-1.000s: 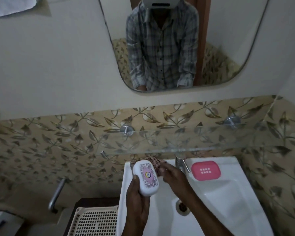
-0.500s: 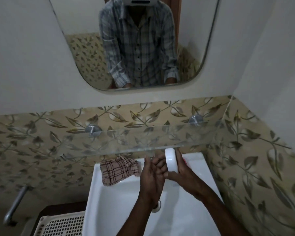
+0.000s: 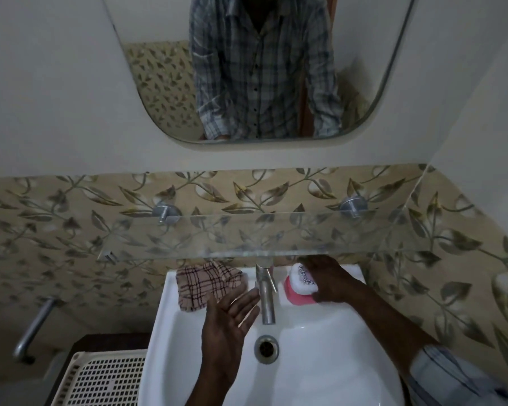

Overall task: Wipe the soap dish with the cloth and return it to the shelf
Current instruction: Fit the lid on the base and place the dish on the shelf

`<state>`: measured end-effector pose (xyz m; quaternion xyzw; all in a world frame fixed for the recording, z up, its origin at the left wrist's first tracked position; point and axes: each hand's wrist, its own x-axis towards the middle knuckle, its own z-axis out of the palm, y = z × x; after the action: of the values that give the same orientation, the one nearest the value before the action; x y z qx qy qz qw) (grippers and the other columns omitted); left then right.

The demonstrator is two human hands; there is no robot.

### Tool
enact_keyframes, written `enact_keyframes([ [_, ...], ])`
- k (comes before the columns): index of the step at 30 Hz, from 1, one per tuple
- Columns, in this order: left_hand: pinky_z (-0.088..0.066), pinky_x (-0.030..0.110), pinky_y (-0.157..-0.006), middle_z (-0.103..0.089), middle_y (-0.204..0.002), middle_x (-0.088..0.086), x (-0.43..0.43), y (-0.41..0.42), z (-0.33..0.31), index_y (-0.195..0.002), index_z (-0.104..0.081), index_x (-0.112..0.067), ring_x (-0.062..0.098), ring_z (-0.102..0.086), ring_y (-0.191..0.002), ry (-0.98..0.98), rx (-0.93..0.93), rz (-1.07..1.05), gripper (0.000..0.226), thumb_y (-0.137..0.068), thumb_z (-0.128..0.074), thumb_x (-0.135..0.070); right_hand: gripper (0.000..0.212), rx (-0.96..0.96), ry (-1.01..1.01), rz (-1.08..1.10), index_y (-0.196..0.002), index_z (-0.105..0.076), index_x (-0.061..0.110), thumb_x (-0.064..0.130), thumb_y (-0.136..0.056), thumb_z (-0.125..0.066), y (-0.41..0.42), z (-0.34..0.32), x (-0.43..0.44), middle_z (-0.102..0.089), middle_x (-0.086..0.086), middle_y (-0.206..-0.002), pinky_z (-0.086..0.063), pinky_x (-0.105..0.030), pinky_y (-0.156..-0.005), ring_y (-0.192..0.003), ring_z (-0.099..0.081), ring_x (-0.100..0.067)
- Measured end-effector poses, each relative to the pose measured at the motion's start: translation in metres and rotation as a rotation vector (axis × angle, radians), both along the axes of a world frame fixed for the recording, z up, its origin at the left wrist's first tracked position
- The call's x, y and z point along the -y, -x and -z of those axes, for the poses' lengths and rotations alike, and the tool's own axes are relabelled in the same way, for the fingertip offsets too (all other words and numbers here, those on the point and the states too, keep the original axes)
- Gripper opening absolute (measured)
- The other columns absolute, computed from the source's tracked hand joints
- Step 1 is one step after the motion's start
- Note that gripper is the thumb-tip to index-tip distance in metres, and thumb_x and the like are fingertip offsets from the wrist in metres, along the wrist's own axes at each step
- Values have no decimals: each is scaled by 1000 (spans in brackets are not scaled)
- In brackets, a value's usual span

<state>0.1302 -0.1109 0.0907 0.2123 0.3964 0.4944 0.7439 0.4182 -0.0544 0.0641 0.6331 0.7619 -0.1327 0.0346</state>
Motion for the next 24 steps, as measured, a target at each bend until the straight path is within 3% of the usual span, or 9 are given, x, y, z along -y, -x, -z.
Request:
enact_keyframes([
  [5,-46,53,-105,-69,-124,29,10,24,8,-130,-60,1,39,-65,-121,31,-103,-21,79,-92,-38,-64,108,71,79,-38,-153,-19,16,38,-63,-74,4,21,-8,-34,-11,-154,-26,-36,-116,-140,-32,-28],
  [10,-49,52,-103,-71,-122,26,10,22,10,-130,-60,1,38,-66,-119,20,-183,31,66,-97,-38,-52,111,71,78,-25,-155,-14,19,39,-62,-72,5,34,-7,-28,-11,-158,-28,-33,-115,-142,-31,-27],
  [14,-49,51,-103,-71,-121,25,7,13,10,-129,-61,-1,37,-67,-118,33,-175,85,63,-104,-31,-50,112,143,41,-71,-155,-11,21,42,-65,-74,10,39,-8,-29,-10,-153,-37,-37,-103,-136,-33,-29],
  [19,-51,51,-100,-72,-120,25,10,10,14,-127,-63,-2,37,-68,-116,50,-191,97,62,-98,-41,-52,109,212,11,-40,-155,-3,16,43,-73,-69,9,41,0,-29,-11,-152,-41,-42,-95,-132,-35,-31],
  [24,-54,50,-101,-75,-114,22,12,8,2,-121,-66,-4,35,-71,-111,-27,-248,147,47,-87,-70,-37,117,-114,88,228,-155,-12,19,56,-63,-74,1,-8,19,-41,-8,-146,-44,-35,-101,-131,-43,-27],
])
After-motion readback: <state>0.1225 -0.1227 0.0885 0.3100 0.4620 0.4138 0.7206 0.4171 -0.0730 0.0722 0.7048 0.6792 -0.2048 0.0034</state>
